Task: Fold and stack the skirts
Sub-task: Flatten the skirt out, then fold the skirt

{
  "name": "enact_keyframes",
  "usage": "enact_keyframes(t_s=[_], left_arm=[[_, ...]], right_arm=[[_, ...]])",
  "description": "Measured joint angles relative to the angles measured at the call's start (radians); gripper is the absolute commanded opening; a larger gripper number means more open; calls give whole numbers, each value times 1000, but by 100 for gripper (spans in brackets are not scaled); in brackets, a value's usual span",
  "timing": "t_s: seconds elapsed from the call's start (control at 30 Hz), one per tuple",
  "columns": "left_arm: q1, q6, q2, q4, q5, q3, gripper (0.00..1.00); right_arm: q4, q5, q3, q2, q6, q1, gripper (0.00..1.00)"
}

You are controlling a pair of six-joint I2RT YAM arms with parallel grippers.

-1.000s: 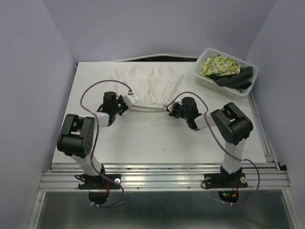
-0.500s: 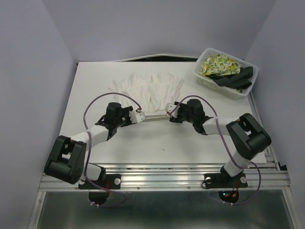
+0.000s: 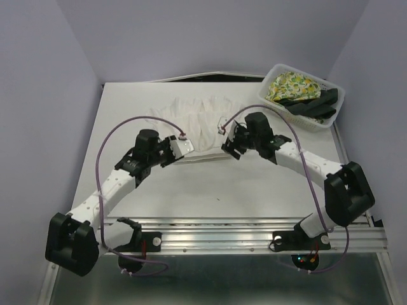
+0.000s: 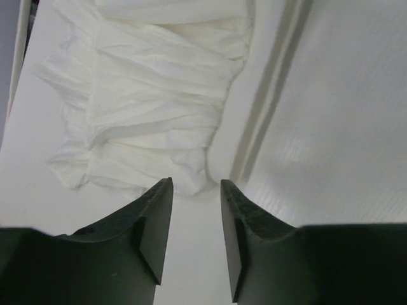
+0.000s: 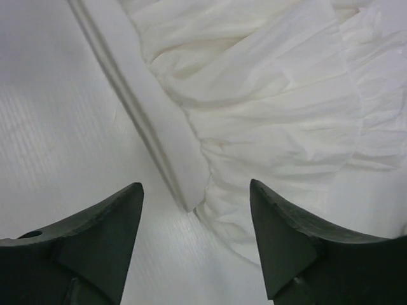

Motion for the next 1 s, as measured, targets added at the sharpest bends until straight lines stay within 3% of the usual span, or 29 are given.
enact_keyframes(t_s=[0.07, 0.23, 0.37, 0.5, 0.63, 0.83, 1.0], left_arm=[[21, -84, 87, -46, -10, 119, 30], [93, -275, 522, -113, -38, 613, 27], [119, -323, 728, -136, -106, 752, 26], [116, -287, 854, -189, -182, 755, 22], [109, -219, 904, -203, -217, 703, 20], [27, -84, 745, -173, -229, 445, 19], [-170, -55, 591, -262, -170, 294, 22]], right_arm=[[-50, 9, 166, 93, 121, -10, 61], [-145, 68, 577, 403, 341, -29, 58], [-259, 127, 813, 640, 481, -34, 58], [-357, 193, 848, 765, 530, -35, 58], [-374, 247, 864, 787, 540, -35, 59], [-394, 290, 850, 785, 520, -36, 62], [-395, 276, 850, 785, 466, -40, 66]])
